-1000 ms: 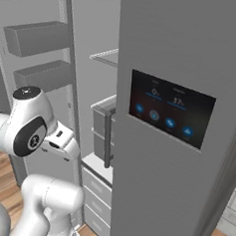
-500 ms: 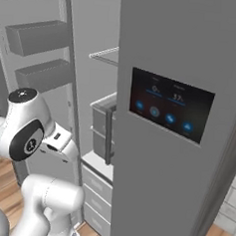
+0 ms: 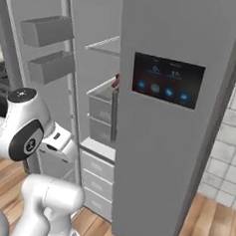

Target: Store the hot dog in the freezer for long-term storage. Close the freezer door after placing the cooked food.

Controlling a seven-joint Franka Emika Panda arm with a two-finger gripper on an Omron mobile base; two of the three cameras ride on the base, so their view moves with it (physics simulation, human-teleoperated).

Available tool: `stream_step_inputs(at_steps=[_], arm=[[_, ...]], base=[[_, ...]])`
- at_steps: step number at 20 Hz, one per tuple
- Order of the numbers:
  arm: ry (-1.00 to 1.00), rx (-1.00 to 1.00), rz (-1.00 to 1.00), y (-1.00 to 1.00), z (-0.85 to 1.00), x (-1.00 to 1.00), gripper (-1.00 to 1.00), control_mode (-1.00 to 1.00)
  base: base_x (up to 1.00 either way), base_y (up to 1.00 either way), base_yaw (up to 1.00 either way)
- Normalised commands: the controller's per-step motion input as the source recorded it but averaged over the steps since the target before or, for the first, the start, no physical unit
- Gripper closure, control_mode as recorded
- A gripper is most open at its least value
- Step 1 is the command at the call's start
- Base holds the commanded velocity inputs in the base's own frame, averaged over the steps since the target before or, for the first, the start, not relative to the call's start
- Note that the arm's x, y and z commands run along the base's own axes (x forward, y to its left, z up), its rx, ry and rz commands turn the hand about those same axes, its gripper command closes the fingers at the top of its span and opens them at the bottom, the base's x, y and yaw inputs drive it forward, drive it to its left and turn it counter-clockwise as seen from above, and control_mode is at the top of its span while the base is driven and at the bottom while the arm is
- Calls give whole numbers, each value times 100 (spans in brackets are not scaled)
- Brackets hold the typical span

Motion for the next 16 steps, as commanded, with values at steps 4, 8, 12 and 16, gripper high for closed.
stream_step_inputs(at_steps=[4, 8, 12, 16], arm=[[0, 0, 0, 0, 0, 0, -100, 100], [0, 0, 0, 0, 0, 0, -100, 100], [0, 0, 0, 0, 0, 0, -100, 100], [0, 0, 0, 0, 0, 0, -100, 100]], base=[[-34, 51, -27], [-52, 58, -25], [-49, 67, -22], [-14, 54, -23]])
